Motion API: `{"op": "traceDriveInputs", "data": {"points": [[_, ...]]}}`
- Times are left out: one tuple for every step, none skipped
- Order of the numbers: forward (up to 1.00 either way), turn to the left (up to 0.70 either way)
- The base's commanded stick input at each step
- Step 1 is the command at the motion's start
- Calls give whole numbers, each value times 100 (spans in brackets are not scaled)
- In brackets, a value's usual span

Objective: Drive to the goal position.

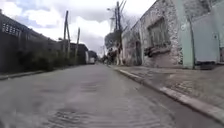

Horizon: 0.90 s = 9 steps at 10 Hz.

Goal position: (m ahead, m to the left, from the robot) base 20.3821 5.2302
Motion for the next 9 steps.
{"op": "traceDriveInputs", "data": {"points": [[100,6],[100,6],[100,6],[100,0],[100,-24],[100,-34],[100,1],[100,6],[100,6]]}}
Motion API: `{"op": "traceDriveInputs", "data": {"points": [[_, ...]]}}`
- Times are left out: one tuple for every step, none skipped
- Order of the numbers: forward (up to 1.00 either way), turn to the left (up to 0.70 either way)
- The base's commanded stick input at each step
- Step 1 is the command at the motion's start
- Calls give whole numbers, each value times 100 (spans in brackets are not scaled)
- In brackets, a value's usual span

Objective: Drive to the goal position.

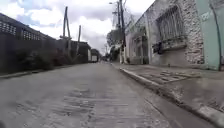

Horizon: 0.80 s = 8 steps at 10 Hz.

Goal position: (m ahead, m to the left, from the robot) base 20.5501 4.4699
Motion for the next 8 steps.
{"op": "traceDriveInputs", "data": {"points": [[100,6],[100,6],[100,6],[100,6],[100,6],[100,6],[100,23],[100,46]]}}
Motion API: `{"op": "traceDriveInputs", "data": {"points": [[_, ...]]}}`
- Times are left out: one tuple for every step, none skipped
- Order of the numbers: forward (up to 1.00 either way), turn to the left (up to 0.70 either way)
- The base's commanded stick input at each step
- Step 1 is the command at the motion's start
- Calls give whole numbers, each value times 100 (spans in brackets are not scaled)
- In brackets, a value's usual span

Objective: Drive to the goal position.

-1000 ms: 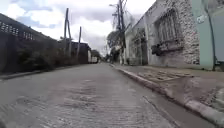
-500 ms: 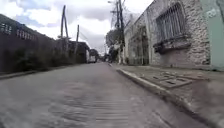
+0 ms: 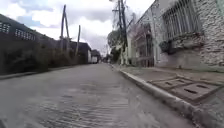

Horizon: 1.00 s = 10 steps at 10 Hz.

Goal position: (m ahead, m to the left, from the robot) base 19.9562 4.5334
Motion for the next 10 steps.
{"op": "traceDriveInputs", "data": {"points": [[100,46],[100,21],[100,6],[100,6],[100,6],[100,6],[100,6],[100,6],[100,6],[100,6]]}}
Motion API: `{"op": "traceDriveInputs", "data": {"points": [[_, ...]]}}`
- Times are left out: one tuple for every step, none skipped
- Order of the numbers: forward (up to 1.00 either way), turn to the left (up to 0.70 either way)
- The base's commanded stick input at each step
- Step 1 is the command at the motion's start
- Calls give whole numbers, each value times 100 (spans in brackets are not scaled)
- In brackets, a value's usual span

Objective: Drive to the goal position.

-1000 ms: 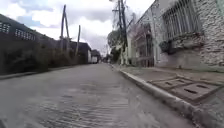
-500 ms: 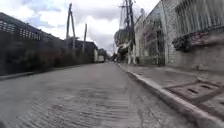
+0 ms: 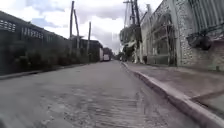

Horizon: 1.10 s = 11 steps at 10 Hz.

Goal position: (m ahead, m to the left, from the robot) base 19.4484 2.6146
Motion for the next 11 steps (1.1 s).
{"op": "traceDriveInputs", "data": {"points": [[100,6],[100,6],[100,6],[100,6],[100,6],[100,6],[100,6],[100,6],[100,6],[100,6],[100,6]]}}
